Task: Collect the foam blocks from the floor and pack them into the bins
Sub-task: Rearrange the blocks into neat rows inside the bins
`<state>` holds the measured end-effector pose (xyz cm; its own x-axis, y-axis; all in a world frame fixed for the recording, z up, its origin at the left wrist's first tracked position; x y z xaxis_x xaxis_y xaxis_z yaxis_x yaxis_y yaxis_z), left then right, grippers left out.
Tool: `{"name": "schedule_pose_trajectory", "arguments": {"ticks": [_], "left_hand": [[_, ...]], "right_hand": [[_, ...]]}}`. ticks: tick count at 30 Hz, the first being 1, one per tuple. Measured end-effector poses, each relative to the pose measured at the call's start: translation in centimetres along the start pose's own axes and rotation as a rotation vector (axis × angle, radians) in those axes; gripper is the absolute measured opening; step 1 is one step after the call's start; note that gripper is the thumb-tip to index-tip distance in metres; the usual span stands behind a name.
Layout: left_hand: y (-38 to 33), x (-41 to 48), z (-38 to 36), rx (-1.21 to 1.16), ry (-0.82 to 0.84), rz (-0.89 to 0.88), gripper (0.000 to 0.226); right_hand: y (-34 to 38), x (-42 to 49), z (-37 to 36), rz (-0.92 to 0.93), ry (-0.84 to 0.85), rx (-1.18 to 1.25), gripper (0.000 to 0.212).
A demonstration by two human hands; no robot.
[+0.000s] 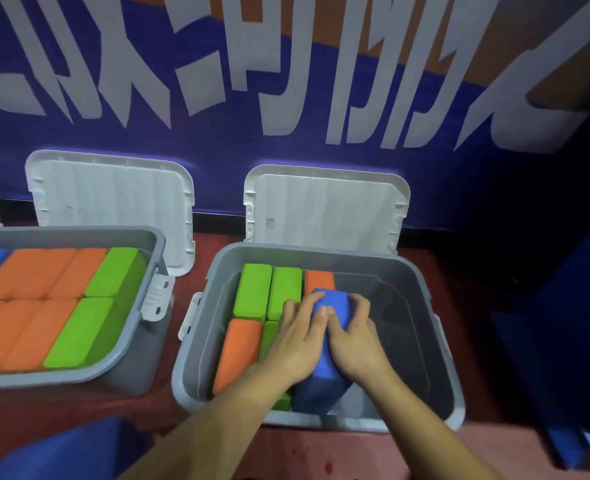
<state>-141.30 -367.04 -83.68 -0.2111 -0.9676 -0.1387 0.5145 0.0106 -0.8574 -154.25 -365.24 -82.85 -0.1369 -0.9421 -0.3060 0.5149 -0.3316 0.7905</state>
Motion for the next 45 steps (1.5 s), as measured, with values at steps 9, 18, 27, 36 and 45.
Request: {"name": "schedule_pose_trajectory", "arguments": {"ticks": [9,18,27,36,45], "left_hand": [[6.8,0.2,-1.3,0.561,0.036,0.079,0.087],[11.9,0.9,-2.8,0.636,0.182,0.22,0.083],[7.6,-1.4,2.5,0.64,0.19,0.188,0.066],[10.1,-15.3,14.9,0.654,-0.136,0.333,0.056],[18.7,-29.7,20.5,0.628,-0.307,0.642,0.063]], "right_hand": [[-6.8,2.3,-7.1,-0.118,0.135,-0.184,0.067],[-10.8,4.8,-12.0,-0.172,0.293,-0.257,0.071],[-5.4,2.1,-8.1,-0.142,0.08,-0.606,0.065],[7.1,-8.4,-17.5,0.288,0.206,-0.443,0.053],[5.0,-18.3,-30.9,0.214,0.543,-0.321,0.063]]}}
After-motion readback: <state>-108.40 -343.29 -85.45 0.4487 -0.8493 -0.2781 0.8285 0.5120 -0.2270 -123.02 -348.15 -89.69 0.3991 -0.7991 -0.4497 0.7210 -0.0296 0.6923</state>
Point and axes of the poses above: each hand's wrist, its own x-axis towards the middle knuckle, its own z-axis out of the back of the hand, y = z × x, the point moved 10 cm from there along x, towards the middle knuckle, and after that the axes turned 4 degrees about y, right-handed, at the moved point
